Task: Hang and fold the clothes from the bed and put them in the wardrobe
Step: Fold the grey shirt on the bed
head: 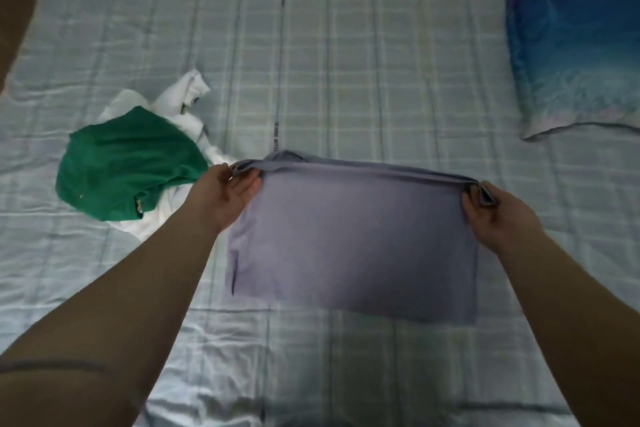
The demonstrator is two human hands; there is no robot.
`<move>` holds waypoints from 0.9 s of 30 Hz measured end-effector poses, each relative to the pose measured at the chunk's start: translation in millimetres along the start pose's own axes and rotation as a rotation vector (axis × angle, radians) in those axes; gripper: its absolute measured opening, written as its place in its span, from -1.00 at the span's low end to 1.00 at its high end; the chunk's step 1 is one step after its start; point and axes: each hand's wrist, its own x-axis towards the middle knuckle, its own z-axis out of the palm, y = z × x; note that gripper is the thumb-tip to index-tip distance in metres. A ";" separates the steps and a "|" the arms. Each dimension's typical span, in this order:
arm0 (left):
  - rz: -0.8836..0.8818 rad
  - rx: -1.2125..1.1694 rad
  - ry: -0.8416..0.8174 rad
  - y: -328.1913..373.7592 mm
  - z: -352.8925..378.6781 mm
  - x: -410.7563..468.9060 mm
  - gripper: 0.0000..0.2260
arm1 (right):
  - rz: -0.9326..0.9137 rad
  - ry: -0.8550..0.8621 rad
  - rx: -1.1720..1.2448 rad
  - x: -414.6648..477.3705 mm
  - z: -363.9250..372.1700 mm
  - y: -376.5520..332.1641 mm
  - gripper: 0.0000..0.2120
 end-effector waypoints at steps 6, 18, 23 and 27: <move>-0.044 0.027 -0.121 -18.0 11.8 106.7 -0.87 | 0.005 -0.034 0.018 89.9 9.2 20.8 -0.91; 1.076 1.635 -0.309 -67.2 -1.1 121.3 -0.57 | -0.979 -0.042 -1.311 88.9 7.4 70.5 -0.60; 1.023 2.191 -0.157 -93.9 -9.9 138.7 -0.48 | -1.125 0.045 -2.018 125.2 -3.3 86.1 -0.44; 1.015 2.260 -0.106 -102.9 -15.9 147.6 -0.44 | -1.091 0.092 -2.046 136.0 -6.8 90.6 -0.41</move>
